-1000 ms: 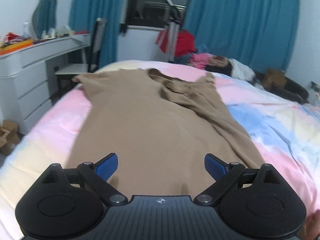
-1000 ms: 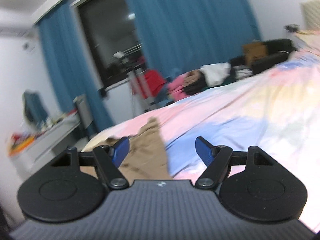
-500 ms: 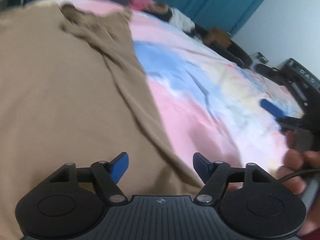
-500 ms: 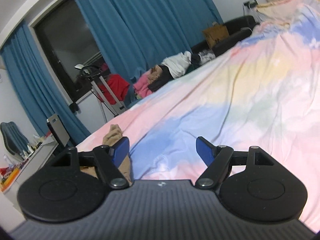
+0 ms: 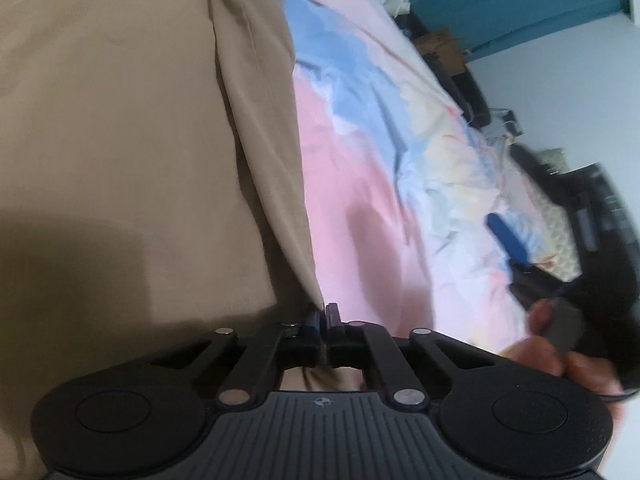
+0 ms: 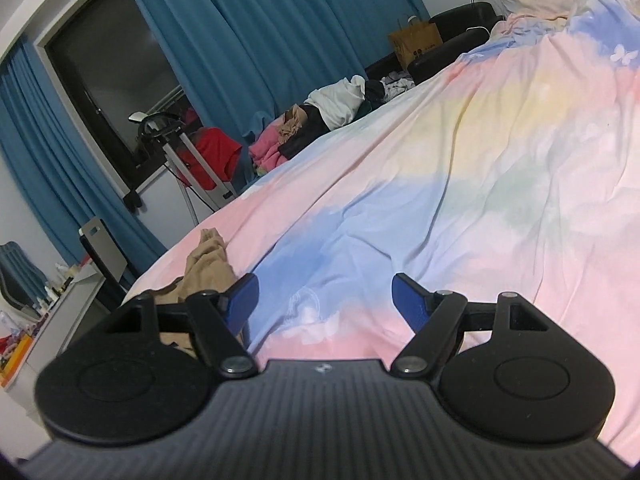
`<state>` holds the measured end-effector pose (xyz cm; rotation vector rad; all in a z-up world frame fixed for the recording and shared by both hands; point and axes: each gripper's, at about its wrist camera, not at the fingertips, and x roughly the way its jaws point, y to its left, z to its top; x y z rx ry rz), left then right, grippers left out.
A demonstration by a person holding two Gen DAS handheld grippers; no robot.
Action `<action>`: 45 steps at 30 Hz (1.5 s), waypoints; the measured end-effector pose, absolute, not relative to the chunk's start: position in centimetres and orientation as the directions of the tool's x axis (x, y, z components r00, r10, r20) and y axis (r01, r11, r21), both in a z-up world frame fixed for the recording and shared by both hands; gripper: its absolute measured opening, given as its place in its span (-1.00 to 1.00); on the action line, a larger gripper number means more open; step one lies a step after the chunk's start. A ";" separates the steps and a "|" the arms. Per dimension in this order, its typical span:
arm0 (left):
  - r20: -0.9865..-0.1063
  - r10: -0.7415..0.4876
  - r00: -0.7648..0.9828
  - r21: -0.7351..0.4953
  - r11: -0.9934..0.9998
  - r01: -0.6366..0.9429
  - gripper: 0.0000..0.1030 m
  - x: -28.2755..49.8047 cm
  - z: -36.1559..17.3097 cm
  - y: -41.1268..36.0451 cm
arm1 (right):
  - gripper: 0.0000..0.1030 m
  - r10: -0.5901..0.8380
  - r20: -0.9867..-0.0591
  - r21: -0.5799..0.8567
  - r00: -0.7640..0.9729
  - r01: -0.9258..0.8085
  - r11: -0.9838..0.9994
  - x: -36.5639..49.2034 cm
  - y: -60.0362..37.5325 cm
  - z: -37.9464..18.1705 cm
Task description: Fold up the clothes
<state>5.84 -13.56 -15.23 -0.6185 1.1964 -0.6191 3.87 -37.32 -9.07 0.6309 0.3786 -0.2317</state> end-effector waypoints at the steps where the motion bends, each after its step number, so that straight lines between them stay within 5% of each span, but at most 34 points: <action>1: -0.637 -0.730 0.246 -0.731 0.674 0.106 -0.98 5.8 -14.8 -13.0 | 0.47 -0.094 -0.414 0.527 0.906 0.322 0.786 3.9 -37.3 -9.1; 6: -0.604 -0.756 0.253 -0.767 0.638 0.074 -0.99 5.7 -12.8 -8.9 | 0.47 -0.086 -0.427 0.513 0.900 0.319 0.797 4.3 -36.8 -9.2; 15: -0.693 -0.670 0.267 -0.692 0.722 0.013 -0.99 5.7 -14.4 -3.1 | 0.47 -0.068 -0.457 0.448 0.887 0.296 0.843 4.9 -34.7 -9.2; 26: -0.770 -0.560 0.306 -0.543 0.827 0.147 -0.92 5.2 -14.6 -4.6 | 0.46 -0.024 -0.489 0.396 0.872 0.246 0.885 5.4 -32.6 -9.1; 34: -0.703 -0.550 0.450 -0.576 0.812 0.094 0.22 9.8 -9.6 -3.7 | 0.46 0.078 -0.446 0.414 0.892 0.128 0.901 4.9 -30.6 -8.4; 40: -0.701 -0.489 0.519 -0.600 0.798 -0.059 0.28 20.3 -11.0 -4.9 | 0.46 0.122 -0.464 0.394 0.877 0.082 0.915 6.3 -29.5 -9.3; 45: -0.724 -0.403 0.560 -0.504 0.863 -0.029 0.28 26.4 -12.5 -6.1 | 0.46 0.130 -0.461 0.390 0.878 0.069 0.918 7.0 -29.5 -10.3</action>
